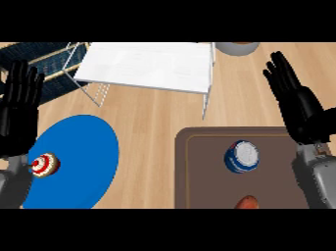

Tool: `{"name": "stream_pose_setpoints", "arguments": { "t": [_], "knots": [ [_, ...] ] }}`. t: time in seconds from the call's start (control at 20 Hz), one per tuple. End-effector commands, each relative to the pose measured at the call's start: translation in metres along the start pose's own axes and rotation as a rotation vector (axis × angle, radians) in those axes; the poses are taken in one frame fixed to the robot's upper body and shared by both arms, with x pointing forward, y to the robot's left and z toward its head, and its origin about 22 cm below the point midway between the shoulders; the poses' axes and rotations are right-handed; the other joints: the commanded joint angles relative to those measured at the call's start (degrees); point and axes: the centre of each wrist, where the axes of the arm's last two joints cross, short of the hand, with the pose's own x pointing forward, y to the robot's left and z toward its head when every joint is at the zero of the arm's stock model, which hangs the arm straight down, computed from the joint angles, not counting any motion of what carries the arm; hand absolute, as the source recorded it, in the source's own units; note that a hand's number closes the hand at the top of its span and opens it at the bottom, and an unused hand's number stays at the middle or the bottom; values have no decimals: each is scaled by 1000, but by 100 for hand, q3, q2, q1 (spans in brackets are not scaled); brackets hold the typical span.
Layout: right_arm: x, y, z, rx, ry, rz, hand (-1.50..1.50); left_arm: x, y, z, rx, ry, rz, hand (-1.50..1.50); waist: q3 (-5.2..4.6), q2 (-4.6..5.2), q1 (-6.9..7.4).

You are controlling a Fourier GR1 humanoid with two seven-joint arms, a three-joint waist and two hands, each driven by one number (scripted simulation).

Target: Pick the sweet potato from the tray and place it in the tiered shelf

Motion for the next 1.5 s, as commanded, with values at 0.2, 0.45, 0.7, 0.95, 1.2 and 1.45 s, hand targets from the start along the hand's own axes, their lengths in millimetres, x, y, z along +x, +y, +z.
{"name": "stream_pose_setpoints", "arguments": {
  "t": [0.2, 0.45, 0.7, 0.95, 1.2, 1.45],
  "knots": [
    [9, -68, 65, -412, -147, 247, 150, -66, 55, 74, 142, 540, -149, 0, -317, -235, -1040],
    [-53, -108, 166, -733, 264, 342, 150, -85, 57, 112, 142, 742, -103, 0, -304, -209, -1169],
    [-46, -71, 243, -639, 169, 348, -150, -82, 49, 95, 84, 775, -89, 0, -313, -180, -880],
    [-11, -44, 290, -473, 165, 337, -150, -79, 40, 93, 50, 769, -100, 0, -323, -158, -595],
    [42, -26, 316, -358, 232, 390, -150, -83, 37, 85, 25, 774, -85, 0, -336, -107, -485],
    [86, 4, 312, -378, 344, 462, -150, -86, 11, 74, -13, 739, -95, 0, -341, -47, -333]
  ]
}}
